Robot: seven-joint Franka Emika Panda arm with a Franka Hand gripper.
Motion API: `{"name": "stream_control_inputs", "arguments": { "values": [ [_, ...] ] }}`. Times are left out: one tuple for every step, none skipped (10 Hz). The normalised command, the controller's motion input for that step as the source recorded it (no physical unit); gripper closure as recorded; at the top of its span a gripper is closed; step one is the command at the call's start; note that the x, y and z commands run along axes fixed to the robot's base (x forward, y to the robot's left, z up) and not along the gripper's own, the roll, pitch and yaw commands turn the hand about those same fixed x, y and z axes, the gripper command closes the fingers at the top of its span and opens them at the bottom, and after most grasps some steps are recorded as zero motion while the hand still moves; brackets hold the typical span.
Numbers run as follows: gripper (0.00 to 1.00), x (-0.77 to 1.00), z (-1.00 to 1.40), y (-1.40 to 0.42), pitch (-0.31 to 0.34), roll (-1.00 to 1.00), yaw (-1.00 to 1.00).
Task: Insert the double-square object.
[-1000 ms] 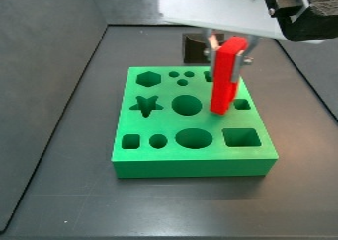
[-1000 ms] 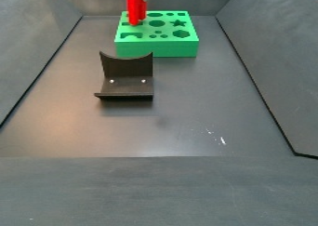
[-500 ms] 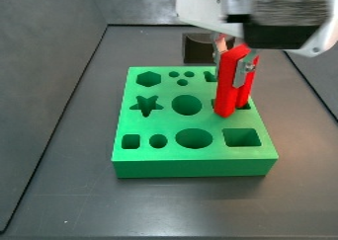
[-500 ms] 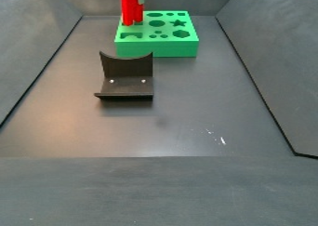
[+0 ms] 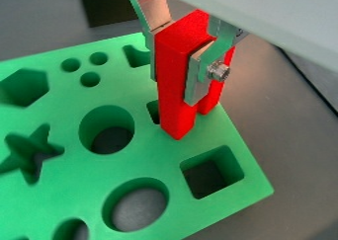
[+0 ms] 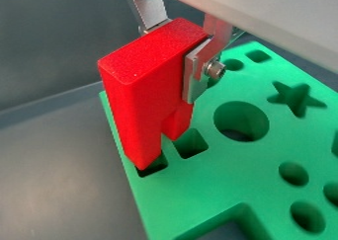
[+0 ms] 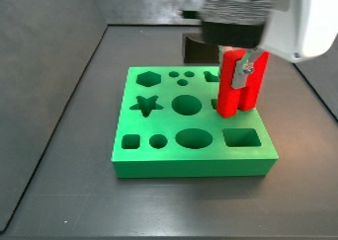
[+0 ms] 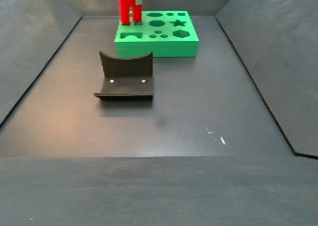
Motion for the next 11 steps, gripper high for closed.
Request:
{"name": "stream_control_inputs", "arguments": {
  "values": [
    [1.00,0.00,-0.37,0.01,0.090,0.18,-0.84],
    [1.00,0.00,-0.17,0.00,0.129,0.33,-0.71],
    [1.00,-0.02,-0.07,0.00,0.131,0.43,-0.61],
    [1.00,0.00,-0.05,0.00,0.123,0.46,-0.56],
    [1.00,0.00,-0.05,0.00,0.140,0.47,-0.50],
    [1.00,0.00,-0.08,0.00,0.149,0.45,-0.49],
    [1.00,0.00,-0.07,0.00,0.160,0.44,-0.51],
    [1.00,0.17,-0.14,-0.06,0.170,0.29,-0.49],
    [1.00,0.26,-0.19,-0.04,0.146,0.21,-0.39],
    [1.00,0.12,-0.15,0.00,0.059,0.15,-0.19],
    [1.00,0.00,-0.23,0.03,0.004,0.03,0.00]
  ]
}}
